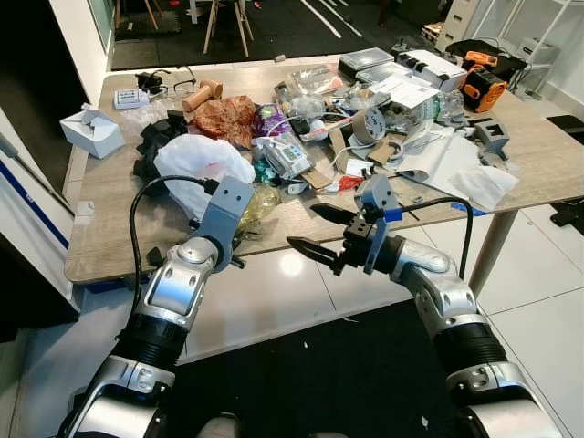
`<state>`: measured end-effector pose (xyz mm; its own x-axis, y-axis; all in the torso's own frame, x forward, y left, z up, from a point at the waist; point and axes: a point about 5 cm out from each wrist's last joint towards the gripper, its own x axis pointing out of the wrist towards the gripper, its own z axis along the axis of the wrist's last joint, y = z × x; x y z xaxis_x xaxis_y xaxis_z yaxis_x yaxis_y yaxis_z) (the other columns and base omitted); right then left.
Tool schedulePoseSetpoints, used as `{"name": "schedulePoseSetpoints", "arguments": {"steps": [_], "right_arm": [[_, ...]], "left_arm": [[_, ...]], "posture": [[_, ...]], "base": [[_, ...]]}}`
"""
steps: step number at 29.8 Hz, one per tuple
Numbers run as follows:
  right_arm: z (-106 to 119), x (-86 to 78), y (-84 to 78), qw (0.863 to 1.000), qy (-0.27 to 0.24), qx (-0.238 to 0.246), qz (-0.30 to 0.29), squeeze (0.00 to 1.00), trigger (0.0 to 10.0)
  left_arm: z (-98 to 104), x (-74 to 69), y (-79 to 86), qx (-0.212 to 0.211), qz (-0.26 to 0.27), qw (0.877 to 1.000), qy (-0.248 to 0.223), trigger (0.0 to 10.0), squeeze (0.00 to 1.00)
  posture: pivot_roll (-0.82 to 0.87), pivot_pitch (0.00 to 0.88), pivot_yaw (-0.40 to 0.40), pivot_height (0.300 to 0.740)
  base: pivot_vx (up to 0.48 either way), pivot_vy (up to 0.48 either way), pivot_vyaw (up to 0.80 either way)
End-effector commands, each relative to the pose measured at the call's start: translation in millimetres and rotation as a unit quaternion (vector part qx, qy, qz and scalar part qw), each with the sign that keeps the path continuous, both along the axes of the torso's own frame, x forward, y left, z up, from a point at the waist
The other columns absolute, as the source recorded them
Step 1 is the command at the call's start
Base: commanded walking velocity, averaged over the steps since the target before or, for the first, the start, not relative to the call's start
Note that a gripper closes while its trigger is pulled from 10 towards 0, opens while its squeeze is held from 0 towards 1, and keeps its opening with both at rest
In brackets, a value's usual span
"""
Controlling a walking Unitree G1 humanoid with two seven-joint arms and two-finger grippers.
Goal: Picking trash to rubbish bin
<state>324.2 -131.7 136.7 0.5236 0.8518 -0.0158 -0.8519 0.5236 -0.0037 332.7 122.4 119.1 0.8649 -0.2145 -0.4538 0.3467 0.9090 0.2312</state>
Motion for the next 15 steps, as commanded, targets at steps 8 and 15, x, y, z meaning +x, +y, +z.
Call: {"name": "schedulePoseSetpoints", "arguments": {"steps": [8,15], "right_arm": [[0,-1.7,1.2,1.000,-0.002,0.001,-0.001,0.00,10.0],[1,-1.3,0.6,1.000,-0.002,0.002,-0.002,0.00,10.0]], "left_arm": [[19,3.2,-17.6,-0.103,-0.045,0.992,-0.052,0.0,0.00],[43,7.1,-14.2,-0.197,-0.046,0.972,-0.117,0.0,0.00]], "posture": [[-0.04,0.000,-0.046,0.740],[-0.04,0.000,-0.048,0.740]], "base": [[0.000,0.000,0.00],[0.000,0.000,0.00]]}}
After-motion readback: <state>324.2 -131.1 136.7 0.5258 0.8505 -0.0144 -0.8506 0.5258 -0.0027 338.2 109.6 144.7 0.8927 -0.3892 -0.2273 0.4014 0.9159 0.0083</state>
